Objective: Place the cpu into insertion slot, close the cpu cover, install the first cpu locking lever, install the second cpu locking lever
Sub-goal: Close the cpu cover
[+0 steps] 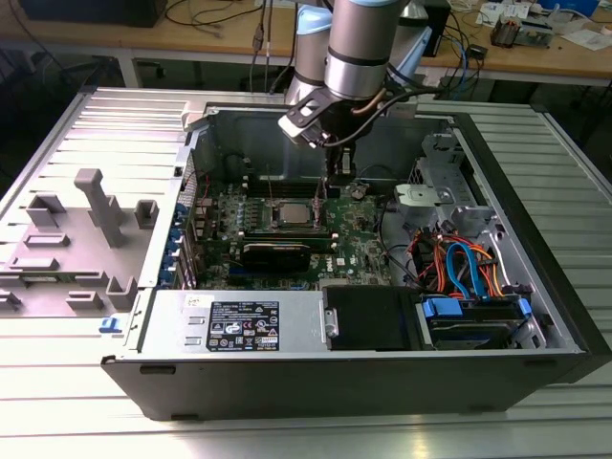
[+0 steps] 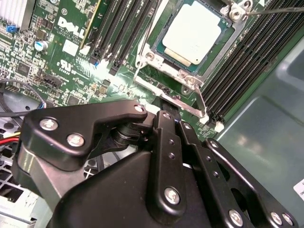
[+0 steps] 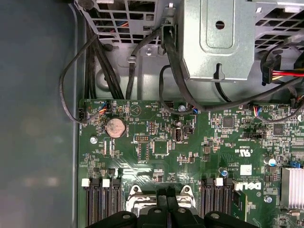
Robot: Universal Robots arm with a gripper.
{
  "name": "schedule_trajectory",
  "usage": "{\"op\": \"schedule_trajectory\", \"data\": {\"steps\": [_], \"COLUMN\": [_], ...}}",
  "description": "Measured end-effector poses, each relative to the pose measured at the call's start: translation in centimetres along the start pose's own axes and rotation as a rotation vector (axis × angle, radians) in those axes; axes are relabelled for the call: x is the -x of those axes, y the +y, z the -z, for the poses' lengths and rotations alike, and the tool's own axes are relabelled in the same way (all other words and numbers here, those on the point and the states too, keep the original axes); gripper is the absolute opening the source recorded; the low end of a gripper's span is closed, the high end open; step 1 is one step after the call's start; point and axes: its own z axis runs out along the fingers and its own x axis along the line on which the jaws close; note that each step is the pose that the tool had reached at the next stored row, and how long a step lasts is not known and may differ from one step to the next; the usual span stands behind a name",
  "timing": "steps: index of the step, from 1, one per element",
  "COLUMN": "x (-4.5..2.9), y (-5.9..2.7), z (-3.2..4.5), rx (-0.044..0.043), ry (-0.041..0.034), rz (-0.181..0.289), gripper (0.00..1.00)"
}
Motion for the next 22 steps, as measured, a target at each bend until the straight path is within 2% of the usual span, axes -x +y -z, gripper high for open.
{"op": "schedule_trajectory", "data": {"steps": [5,13,22], "x": [0.0,-0.02,-0.02], "y": [-0.23,-0.78,-0.79], "z": [-0.01,-0.03,-0.03], "rx": [-0.0073,-0.0253,-0.0258], "ry": [0.0001,0.0004,0.0005], "rz": [0.0,0.002,0.002], "gripper": [0.11,0.11,0.11]}}
